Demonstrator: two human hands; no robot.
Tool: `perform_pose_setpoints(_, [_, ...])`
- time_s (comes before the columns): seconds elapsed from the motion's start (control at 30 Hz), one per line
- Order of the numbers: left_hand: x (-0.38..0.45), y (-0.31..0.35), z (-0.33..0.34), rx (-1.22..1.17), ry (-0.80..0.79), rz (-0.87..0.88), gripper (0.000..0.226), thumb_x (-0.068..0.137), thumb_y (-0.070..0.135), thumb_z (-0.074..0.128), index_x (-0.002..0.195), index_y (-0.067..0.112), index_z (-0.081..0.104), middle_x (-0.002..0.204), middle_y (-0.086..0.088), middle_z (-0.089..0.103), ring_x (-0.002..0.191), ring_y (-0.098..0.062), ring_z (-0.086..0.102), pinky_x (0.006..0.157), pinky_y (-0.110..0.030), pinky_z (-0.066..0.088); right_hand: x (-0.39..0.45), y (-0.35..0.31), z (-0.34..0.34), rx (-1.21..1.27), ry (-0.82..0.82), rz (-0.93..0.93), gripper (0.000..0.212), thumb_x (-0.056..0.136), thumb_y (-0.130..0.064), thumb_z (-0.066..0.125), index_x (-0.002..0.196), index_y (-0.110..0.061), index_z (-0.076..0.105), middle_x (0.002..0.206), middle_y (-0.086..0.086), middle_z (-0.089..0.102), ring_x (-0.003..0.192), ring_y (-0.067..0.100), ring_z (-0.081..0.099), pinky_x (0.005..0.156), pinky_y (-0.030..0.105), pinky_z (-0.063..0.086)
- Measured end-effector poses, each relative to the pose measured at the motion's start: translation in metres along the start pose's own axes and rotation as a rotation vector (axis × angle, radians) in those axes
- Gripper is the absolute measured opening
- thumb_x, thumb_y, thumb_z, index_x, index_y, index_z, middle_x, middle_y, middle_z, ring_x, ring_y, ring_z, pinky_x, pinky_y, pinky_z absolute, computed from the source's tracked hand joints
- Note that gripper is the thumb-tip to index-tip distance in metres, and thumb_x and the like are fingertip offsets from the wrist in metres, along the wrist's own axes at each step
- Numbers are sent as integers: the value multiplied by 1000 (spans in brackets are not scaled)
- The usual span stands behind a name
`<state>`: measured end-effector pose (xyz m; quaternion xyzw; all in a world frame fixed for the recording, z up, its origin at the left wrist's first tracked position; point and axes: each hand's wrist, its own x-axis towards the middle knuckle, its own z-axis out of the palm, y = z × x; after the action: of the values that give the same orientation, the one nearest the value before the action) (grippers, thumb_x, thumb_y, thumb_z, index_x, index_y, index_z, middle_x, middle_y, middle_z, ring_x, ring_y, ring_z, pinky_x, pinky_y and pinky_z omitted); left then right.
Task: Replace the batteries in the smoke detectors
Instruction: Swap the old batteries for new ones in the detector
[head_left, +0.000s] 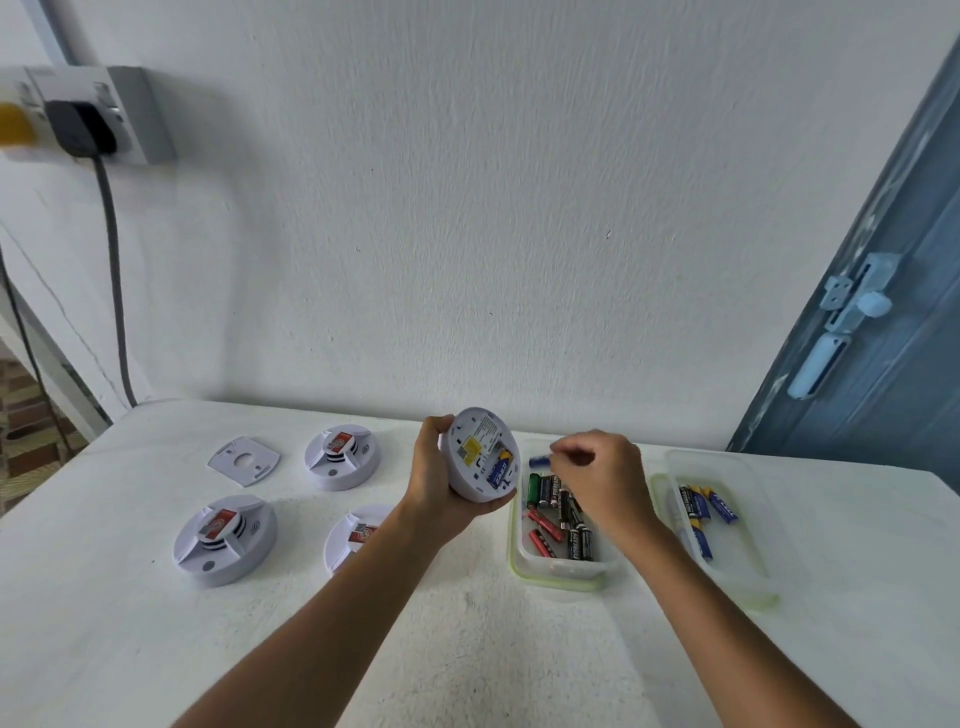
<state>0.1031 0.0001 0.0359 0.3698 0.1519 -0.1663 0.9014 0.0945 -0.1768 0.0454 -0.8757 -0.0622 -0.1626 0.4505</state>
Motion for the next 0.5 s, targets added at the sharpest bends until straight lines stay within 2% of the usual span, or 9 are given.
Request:
perform_pose_setpoints(0.07, [1,-1,2,9,-1,4,46,90,45,40,111,13,65,118,-21,60,108,-37,54,86,-49,47,-2,-11,-2,145,102,-50,12,78,1,70,84,-7,76,77,-3,70,67,1,64,62,10,49])
perform_pose_setpoints(0.13, [1,-2,4,12,-14,2,47,91,45,39,112,12,64,118,-22,60,108,-36,55,89,-49,46,-5,-19,1,214,95,-95,13,79,2,69,85,-7,76,78,-3,70,69,3,65,63,12,50])
perform_pose_setpoints(0.3, [1,-1,9,-13,-30,12,49,89,45,41,114,9,64,118,-23,60,106,-36,57,92,-50,46,-14,-22,14,199,42,-157,13,79,0,71,89,-5,77,82,0,71,78,1,65,66,9,50])
perform_pose_setpoints(0.5, [-3,5,14,-5,-47,38,49,91,45,38,113,10,63,113,-19,60,101,-33,57,80,-47,49,-18,-21,21,188,64,-168,11,78,-2,74,89,-5,77,80,0,71,79,3,66,66,8,49])
